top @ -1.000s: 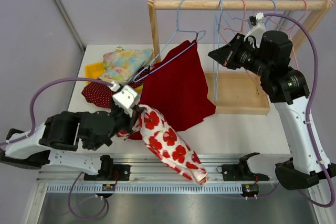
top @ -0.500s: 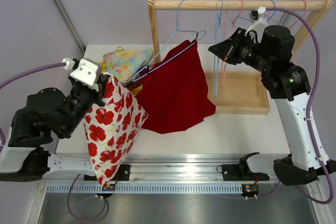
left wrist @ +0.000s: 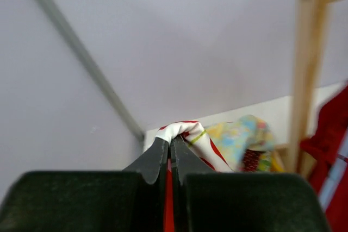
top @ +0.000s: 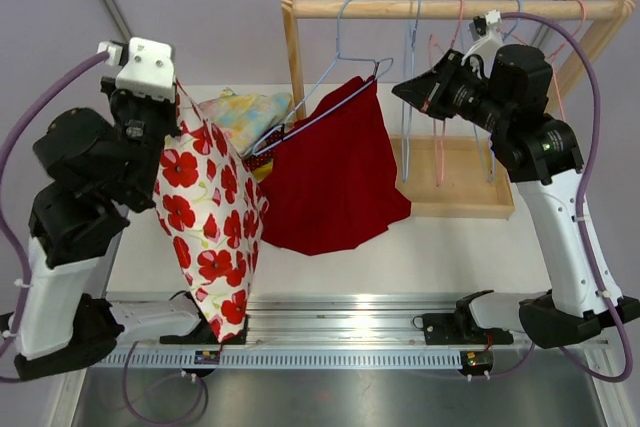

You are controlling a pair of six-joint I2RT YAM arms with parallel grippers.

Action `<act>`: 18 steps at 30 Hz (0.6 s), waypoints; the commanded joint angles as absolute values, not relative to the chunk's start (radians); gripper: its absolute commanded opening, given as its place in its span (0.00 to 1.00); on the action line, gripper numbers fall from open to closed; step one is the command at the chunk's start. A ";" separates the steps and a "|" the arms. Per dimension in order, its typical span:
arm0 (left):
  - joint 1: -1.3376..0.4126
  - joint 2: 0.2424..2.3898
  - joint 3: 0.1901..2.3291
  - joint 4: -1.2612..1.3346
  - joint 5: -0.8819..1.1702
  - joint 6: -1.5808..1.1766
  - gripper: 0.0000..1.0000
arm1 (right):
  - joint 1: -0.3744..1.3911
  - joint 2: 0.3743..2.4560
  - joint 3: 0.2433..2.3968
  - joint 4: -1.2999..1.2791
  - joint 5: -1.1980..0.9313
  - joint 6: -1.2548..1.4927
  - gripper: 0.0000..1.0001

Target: Remove the skirt from the hanger

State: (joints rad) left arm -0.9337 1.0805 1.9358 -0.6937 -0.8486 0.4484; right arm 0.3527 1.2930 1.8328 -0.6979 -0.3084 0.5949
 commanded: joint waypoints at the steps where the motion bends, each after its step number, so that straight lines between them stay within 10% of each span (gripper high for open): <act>1: -0.744 1.176 1.927 -0.605 -0.704 0.456 0.00 | 0.353 1.261 1.789 -0.649 -0.331 0.609 0.00; 8: -0.150 1.585 2.434 -0.856 -0.418 0.030 0.00 | 0.353 1.241 1.700 -0.680 -0.331 0.609 0.00; 18: 0.049 1.801 2.522 -0.623 -0.204 -0.158 0.00 | 0.347 1.227 1.636 -0.647 -0.302 0.600 0.00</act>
